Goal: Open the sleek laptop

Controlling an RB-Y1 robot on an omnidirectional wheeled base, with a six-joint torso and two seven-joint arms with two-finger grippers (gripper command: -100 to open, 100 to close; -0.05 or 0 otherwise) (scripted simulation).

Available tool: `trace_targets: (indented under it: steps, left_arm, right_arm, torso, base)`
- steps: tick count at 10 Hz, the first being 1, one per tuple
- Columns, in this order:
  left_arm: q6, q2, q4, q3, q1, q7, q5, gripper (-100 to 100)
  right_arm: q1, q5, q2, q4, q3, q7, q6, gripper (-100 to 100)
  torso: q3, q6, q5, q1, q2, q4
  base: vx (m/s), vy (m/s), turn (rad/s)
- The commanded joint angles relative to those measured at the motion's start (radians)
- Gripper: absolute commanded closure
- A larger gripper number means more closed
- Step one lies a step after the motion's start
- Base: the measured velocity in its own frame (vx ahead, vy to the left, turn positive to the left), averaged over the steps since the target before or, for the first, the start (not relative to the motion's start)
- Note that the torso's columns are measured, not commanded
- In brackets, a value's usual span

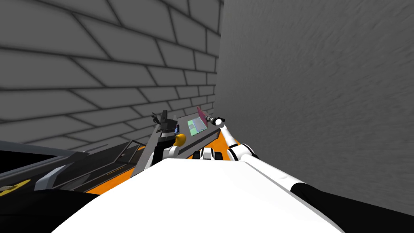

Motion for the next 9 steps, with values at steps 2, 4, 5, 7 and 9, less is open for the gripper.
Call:
trace_targets:
  steps: [2,4,5,7,9]
  left_arm:
    - [0.000,0.000,0.000,0.000,0.000,0.000,0.000,0]
    - [0.000,0.000,0.000,0.000,0.000,0.000,0.000,0]
    - [0.000,0.000,0.000,0.000,0.000,0.000,0.000,0]
    - [0.000,0.000,0.000,0.000,0.000,0.000,0.000,0]
    - [0.000,0.000,0.000,0.000,0.000,0.000,0.000,0]
  right_arm:
    - [-0.004,0.071,0.009,0.029,0.008,0.092,-0.047,100]
    - [-0.005,0.107,0.014,0.044,0.011,0.139,-0.071,100]
    - [-0.006,0.125,0.016,0.051,0.013,0.162,-0.082,100]
    - [-0.008,0.161,0.021,0.066,0.017,0.208,-0.106,100]
    - [-0.008,0.167,0.021,0.067,0.017,0.213,-0.108,100]
  torso:
    - [0.002,0.000,0.002,0.005,0.003,0.000]
    - [-0.001,0.001,0.000,0.000,-0.001,-0.001]
    - [-0.001,0.001,0.000,-0.002,-0.001,-0.001]
    - [0.000,0.001,0.000,-0.001,-0.001,-0.001]
    - [0.000,0.001,0.000,0.000,0.000,-0.001]
  base:
    - [-0.090,0.115,0.031]
    - [-0.071,0.109,0.024]
    - [-0.075,0.099,0.028]
    - [-0.070,0.099,0.023]
    - [-0.054,0.074,0.011]
